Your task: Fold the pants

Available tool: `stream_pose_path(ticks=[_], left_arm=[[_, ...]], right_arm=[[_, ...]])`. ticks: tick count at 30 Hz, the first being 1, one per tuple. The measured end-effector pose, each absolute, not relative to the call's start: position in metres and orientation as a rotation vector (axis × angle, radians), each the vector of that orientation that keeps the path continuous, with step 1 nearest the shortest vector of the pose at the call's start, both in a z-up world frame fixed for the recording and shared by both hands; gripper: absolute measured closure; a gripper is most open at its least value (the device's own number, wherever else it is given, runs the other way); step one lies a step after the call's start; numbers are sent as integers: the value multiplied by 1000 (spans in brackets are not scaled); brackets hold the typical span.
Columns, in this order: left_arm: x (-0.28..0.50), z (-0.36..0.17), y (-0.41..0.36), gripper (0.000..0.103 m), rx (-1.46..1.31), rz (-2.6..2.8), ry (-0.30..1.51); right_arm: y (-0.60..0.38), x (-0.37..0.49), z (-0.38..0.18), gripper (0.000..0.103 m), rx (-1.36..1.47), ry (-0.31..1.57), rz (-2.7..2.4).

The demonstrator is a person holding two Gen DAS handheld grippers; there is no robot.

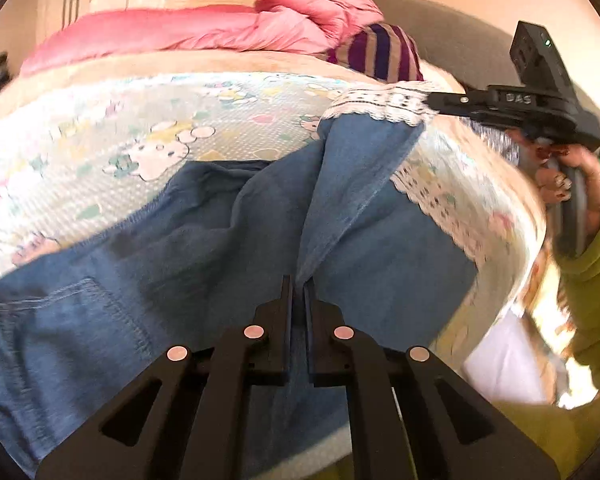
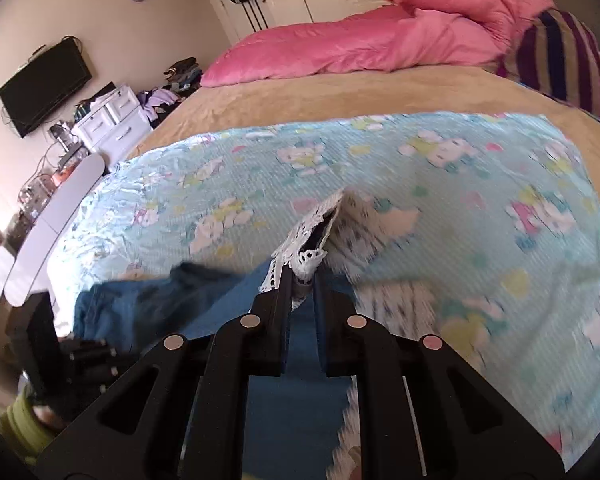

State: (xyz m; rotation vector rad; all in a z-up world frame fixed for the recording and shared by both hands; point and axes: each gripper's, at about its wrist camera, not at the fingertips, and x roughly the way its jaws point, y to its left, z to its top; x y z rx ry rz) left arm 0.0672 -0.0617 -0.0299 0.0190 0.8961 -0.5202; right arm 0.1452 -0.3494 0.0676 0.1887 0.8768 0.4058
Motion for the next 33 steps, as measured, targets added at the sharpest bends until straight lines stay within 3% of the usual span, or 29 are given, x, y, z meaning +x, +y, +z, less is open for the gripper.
stream_pose_path(ticks=[14,15,17,18,19,26,27,29,30,31,33], left_arm=[[24,-33,-72,98,134,-588,920],[23,-32,-74,95,143,-596,919],[20,-32,-81,78,172,-601,922],[20,-34,-85,63,189,-608,930],[21,-36,-90,56,210,-610,937],[27,-56,-129,56,466,-588,917],[28,-60,-133,57,500,-580,919],[31,-63,-136,73,518,-577,923],[33,-61,-135,92,510,-573,912],[35,-56,-129,100,485,-570,909],[38,-48,-120,100,418,-594,917]], right_arm=[[-407,62,0,97,306,1076,276],[-407,62,-3,97,309,1082,280],[-407,62,-5,97,311,1087,288],[-408,62,-3,97,315,1079,293],[-409,62,-1,97,321,1065,298],[-410,66,12,97,332,1005,331],[-410,67,13,97,336,1000,334],[-410,68,15,97,339,995,335],[-410,69,15,97,340,996,335],[-410,68,15,97,338,999,336],[-412,65,15,97,334,1008,334]])
